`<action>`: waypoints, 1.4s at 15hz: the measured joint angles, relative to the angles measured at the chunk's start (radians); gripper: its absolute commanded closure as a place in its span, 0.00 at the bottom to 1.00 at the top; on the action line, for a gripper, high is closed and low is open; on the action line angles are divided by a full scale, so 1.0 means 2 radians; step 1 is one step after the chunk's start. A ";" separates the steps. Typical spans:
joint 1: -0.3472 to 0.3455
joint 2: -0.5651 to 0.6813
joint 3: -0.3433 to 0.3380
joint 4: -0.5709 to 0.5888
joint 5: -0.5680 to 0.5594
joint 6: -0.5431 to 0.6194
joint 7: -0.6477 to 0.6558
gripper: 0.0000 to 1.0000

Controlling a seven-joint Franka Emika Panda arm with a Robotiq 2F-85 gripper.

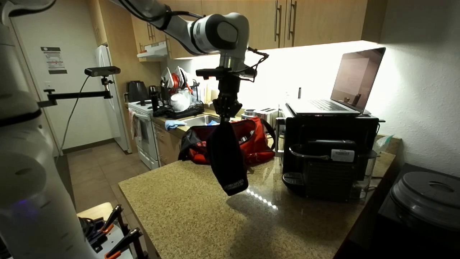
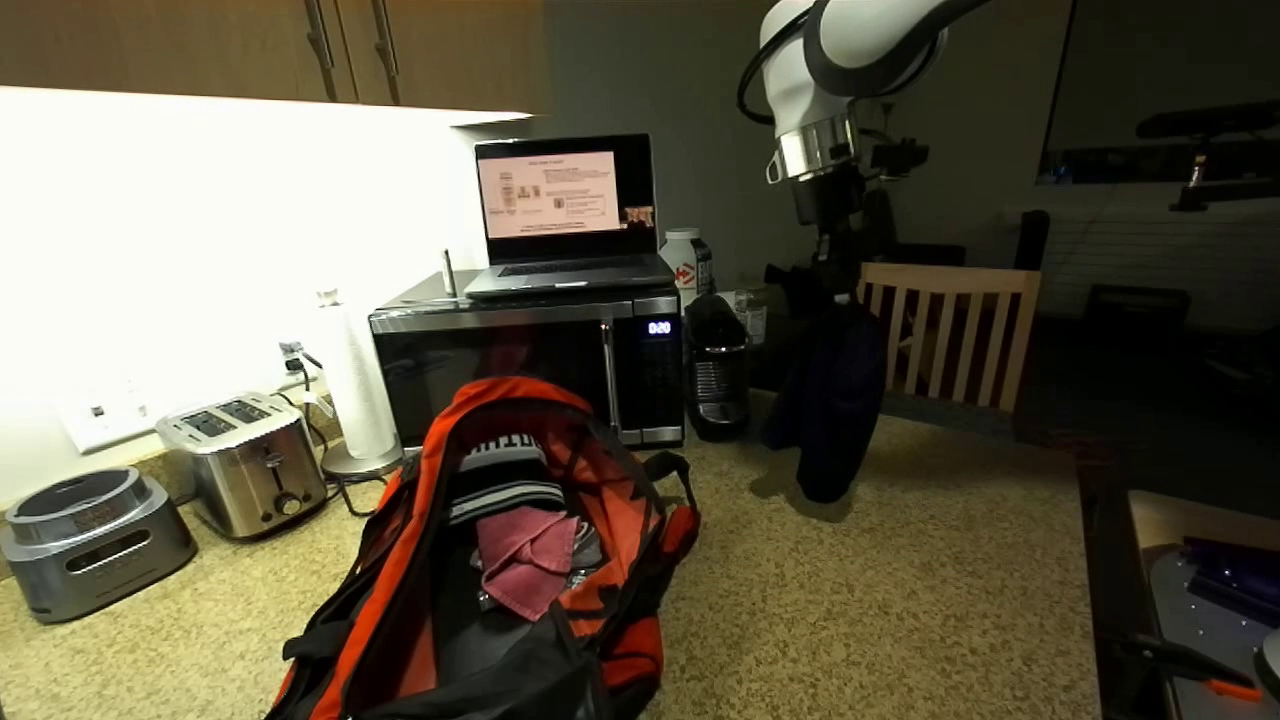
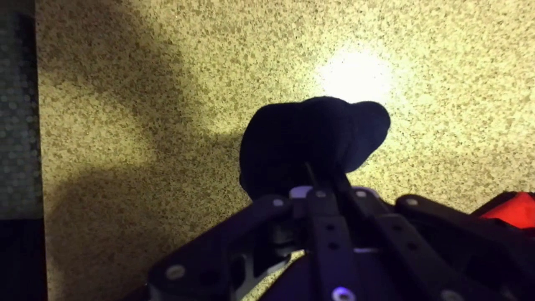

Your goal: Remove the head sock from the bag and put it on the counter

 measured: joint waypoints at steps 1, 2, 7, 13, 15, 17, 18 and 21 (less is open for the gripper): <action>-0.001 -0.006 -0.002 -0.006 0.000 0.001 0.004 0.96; -0.002 -0.012 -0.004 -0.012 0.000 0.002 0.009 0.96; -0.010 -0.044 -0.012 -0.044 0.000 0.011 0.021 0.96; -0.023 -0.069 -0.023 -0.073 0.000 0.029 0.039 0.95; -0.028 -0.074 -0.026 -0.080 0.000 0.035 0.050 0.95; -0.033 -0.080 -0.029 -0.089 0.000 0.039 0.061 0.95; -0.034 -0.083 -0.030 -0.094 0.000 0.041 0.068 0.95; -0.042 -0.093 -0.033 -0.112 -0.001 0.046 0.089 0.95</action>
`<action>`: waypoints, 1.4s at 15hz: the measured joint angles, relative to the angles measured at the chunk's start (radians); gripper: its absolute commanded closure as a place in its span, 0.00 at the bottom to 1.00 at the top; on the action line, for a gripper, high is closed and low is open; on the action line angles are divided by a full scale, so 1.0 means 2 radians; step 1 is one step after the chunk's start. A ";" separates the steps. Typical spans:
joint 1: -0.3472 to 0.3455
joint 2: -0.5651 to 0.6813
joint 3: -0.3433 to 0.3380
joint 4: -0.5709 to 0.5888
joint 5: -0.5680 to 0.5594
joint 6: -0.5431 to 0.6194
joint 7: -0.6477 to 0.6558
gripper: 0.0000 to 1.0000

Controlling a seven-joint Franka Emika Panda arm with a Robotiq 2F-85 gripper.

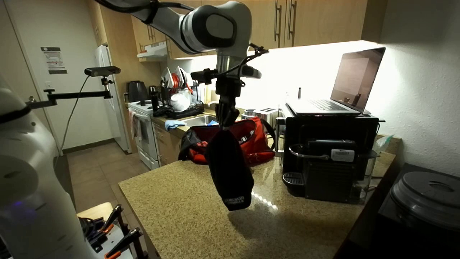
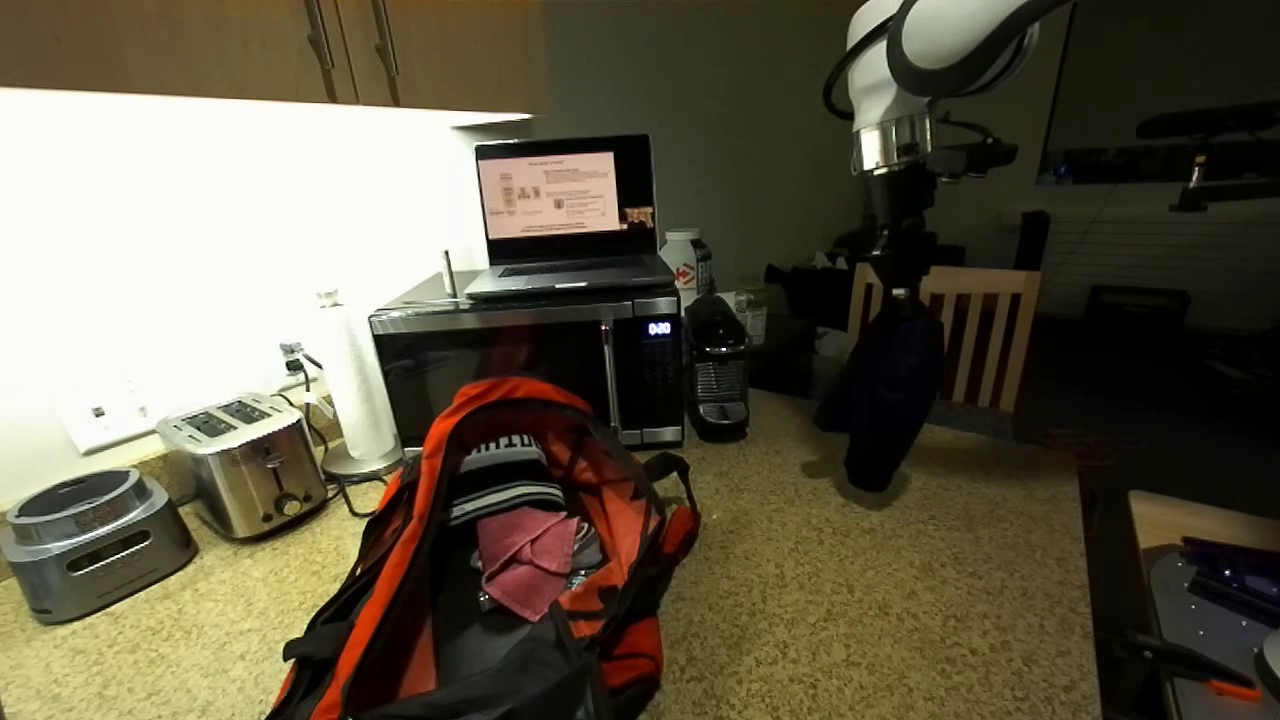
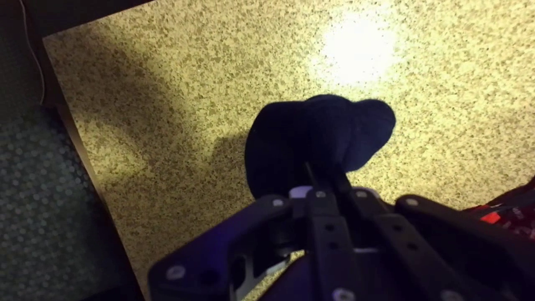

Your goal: Remove the head sock from the bag and put it on the counter

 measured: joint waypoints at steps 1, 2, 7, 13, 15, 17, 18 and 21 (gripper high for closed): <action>-0.003 -0.004 -0.001 -0.006 0.000 0.001 0.007 0.95; -0.006 -0.009 -0.003 -0.013 0.000 0.002 0.014 0.95; -0.025 -0.038 -0.008 -0.046 -0.004 0.004 0.047 0.95; -0.050 -0.076 -0.013 -0.082 -0.010 0.005 0.084 0.95; -0.062 -0.090 -0.018 -0.095 -0.011 0.006 0.092 0.95; -0.074 -0.100 -0.025 -0.108 -0.011 0.011 0.097 0.95; -0.080 -0.104 -0.028 -0.113 -0.011 0.016 0.099 0.95; -0.096 -0.110 -0.037 -0.123 -0.011 0.034 0.102 0.95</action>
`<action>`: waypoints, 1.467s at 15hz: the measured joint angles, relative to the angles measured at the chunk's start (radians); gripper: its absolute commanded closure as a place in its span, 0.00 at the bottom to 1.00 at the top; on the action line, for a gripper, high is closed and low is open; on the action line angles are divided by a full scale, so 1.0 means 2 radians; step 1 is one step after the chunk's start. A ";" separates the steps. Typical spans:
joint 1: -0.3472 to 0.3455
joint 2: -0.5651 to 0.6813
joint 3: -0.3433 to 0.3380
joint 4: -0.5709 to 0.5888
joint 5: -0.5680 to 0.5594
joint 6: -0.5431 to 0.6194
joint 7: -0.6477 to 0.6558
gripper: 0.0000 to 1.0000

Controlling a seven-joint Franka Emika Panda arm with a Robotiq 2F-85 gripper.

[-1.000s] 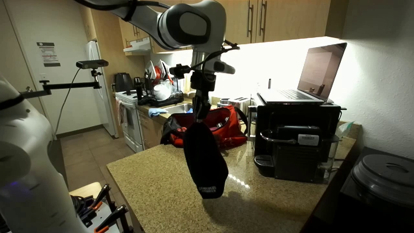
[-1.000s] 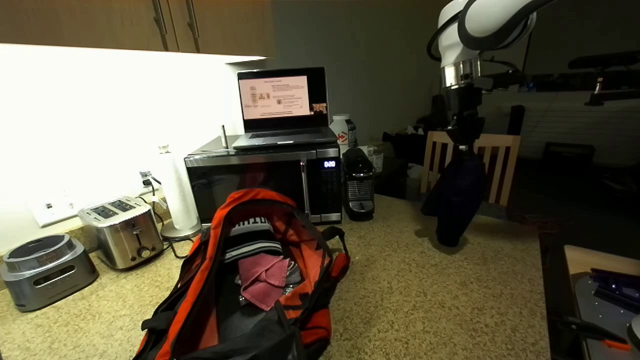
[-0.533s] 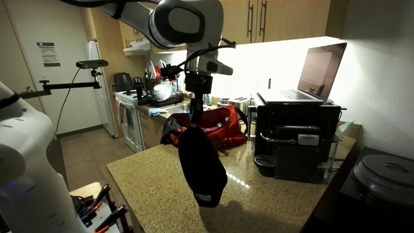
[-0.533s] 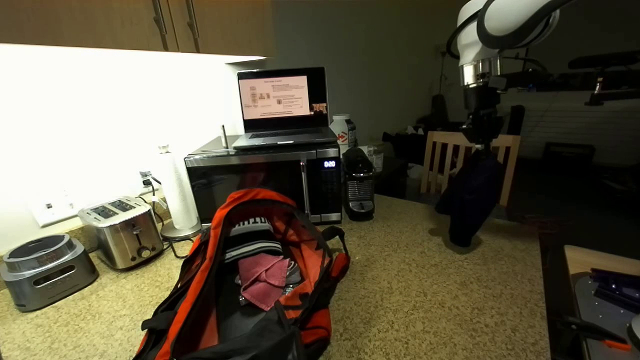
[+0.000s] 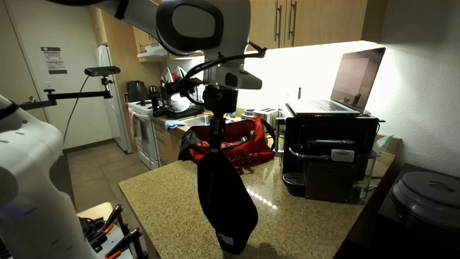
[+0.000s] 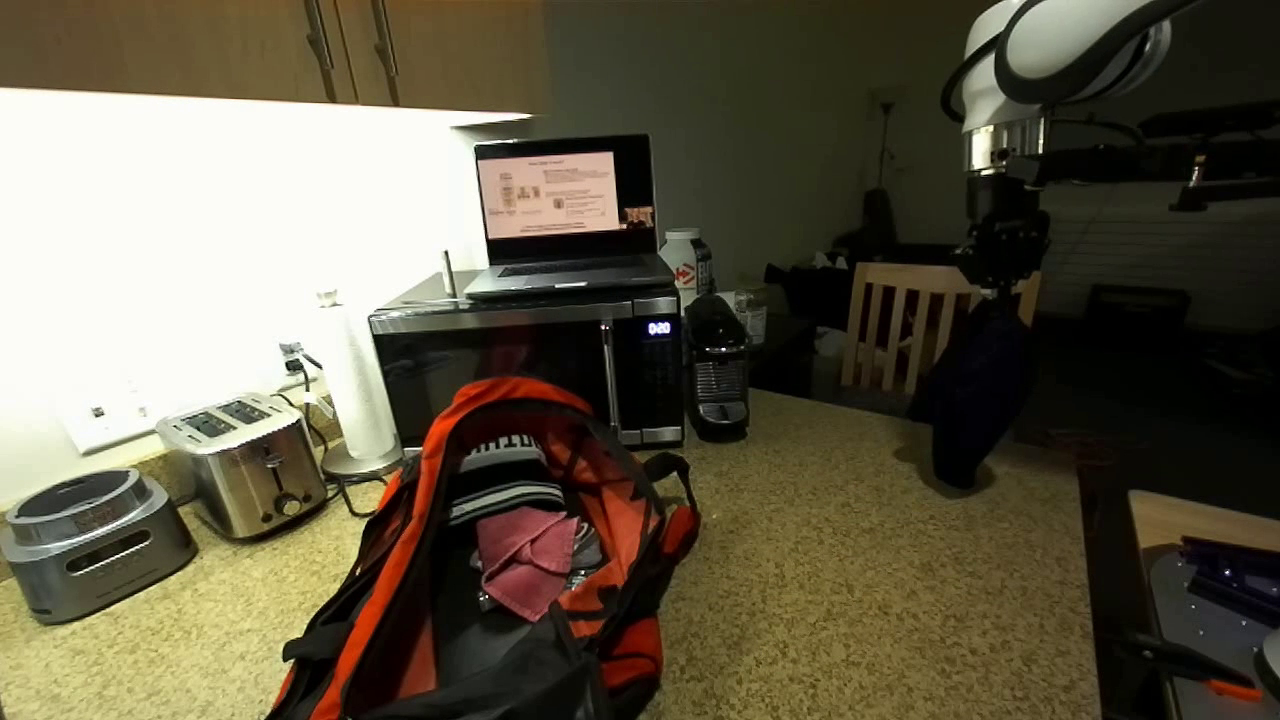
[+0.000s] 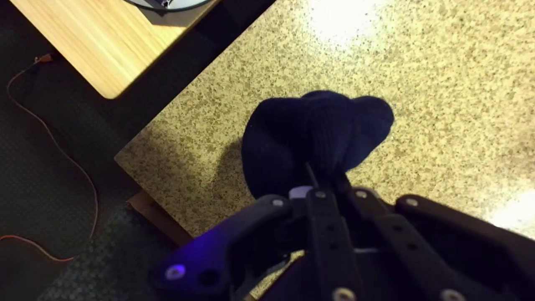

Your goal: Remove the head sock from the bag and put it on the counter

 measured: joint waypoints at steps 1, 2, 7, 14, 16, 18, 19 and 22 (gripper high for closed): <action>-0.004 0.000 -0.002 -0.001 0.000 0.007 0.003 0.95; -0.007 0.000 -0.004 -0.002 0.000 0.013 0.006 0.95; -0.019 0.001 -0.006 -0.007 0.000 0.033 0.023 0.95; -0.048 -0.006 -0.021 -0.023 0.000 0.033 0.030 0.96; -0.057 -0.012 -0.026 -0.030 0.000 0.033 0.030 0.96; -0.063 -0.020 -0.028 -0.036 0.000 0.033 0.030 0.96; -0.064 -0.023 -0.029 -0.038 0.000 0.033 0.030 0.96; -0.064 -0.030 -0.027 -0.040 0.000 0.033 0.030 0.96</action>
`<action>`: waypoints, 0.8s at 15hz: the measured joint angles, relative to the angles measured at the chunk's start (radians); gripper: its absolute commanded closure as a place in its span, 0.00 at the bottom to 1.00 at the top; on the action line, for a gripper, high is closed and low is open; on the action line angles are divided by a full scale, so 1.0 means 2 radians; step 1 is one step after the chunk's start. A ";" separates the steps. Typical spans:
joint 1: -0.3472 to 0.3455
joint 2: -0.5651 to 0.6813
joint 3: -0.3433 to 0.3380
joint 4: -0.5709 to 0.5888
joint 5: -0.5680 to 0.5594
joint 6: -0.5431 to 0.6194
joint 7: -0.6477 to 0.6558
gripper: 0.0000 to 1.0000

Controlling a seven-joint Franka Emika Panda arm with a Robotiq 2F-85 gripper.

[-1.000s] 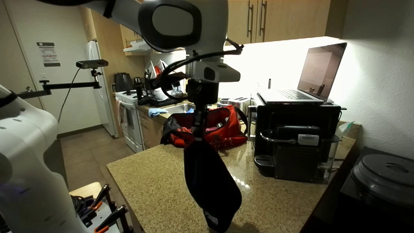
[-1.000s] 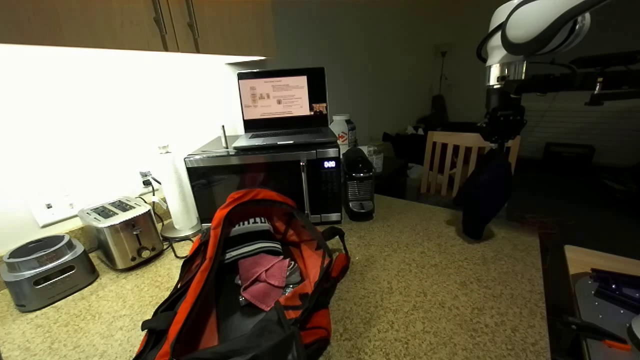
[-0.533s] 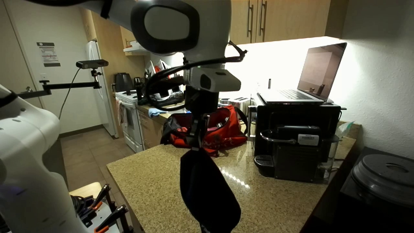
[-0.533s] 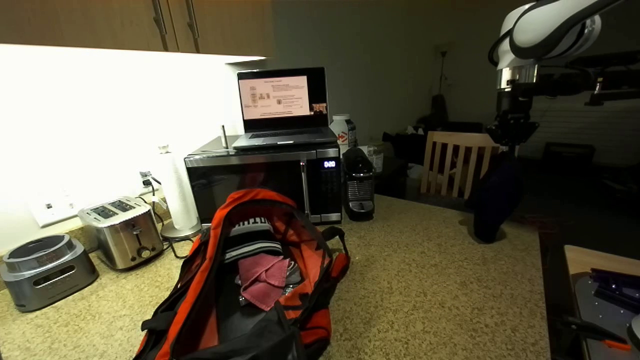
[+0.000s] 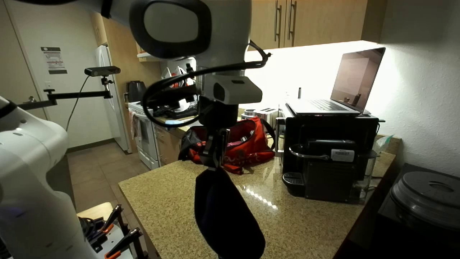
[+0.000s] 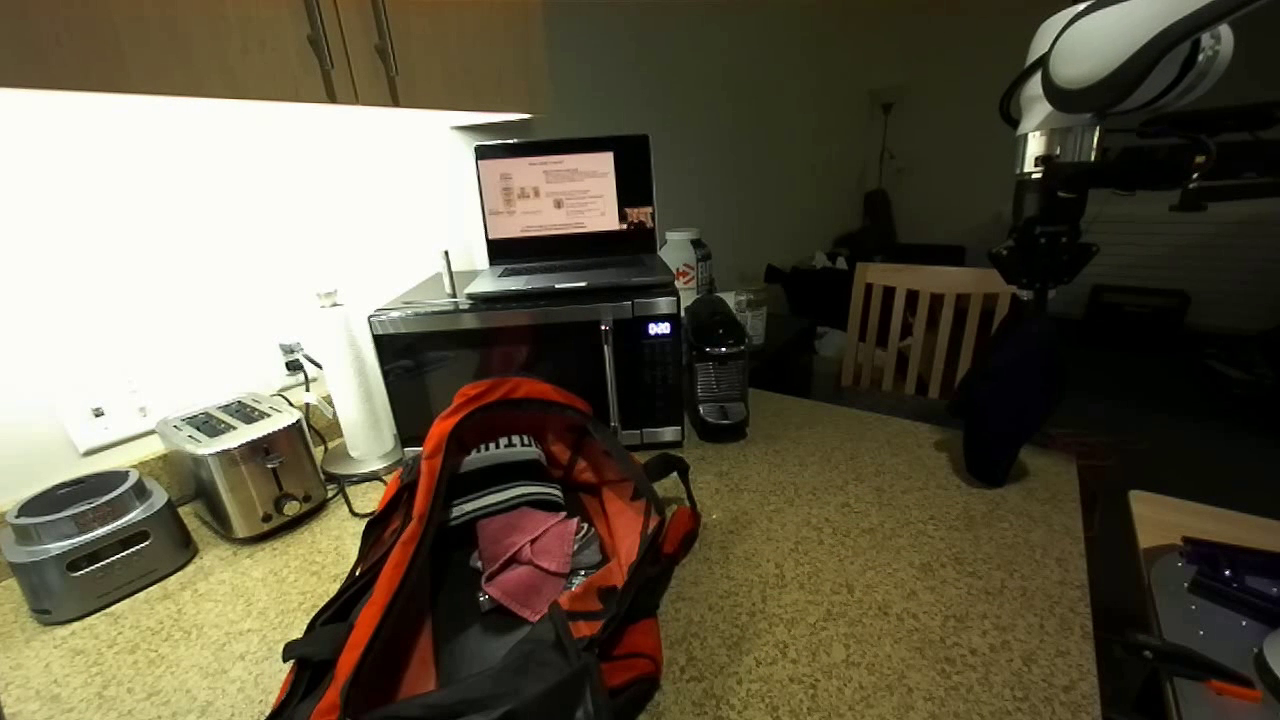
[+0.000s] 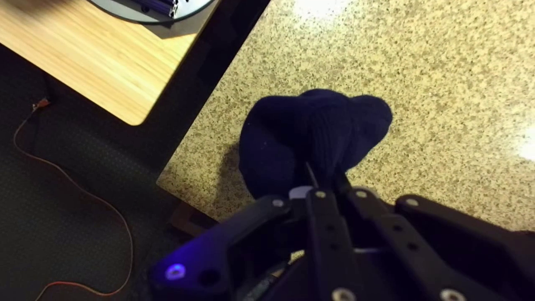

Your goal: Remove the head sock from the bag and put it on the counter

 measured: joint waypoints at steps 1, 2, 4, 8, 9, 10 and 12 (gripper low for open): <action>0.000 -0.002 0.001 0.000 0.000 0.000 0.000 0.96; 0.001 -0.004 0.002 -0.001 0.000 0.000 0.000 0.96; 0.001 -0.006 0.004 -0.003 0.000 0.000 0.000 0.96; 0.001 -0.007 0.004 -0.004 0.000 0.000 0.000 0.96; 0.001 -0.007 0.004 -0.004 0.000 0.000 0.000 0.96; 0.001 -0.007 0.004 -0.004 0.000 0.000 0.000 0.96; 0.001 -0.007 0.004 -0.004 0.000 0.000 0.000 0.96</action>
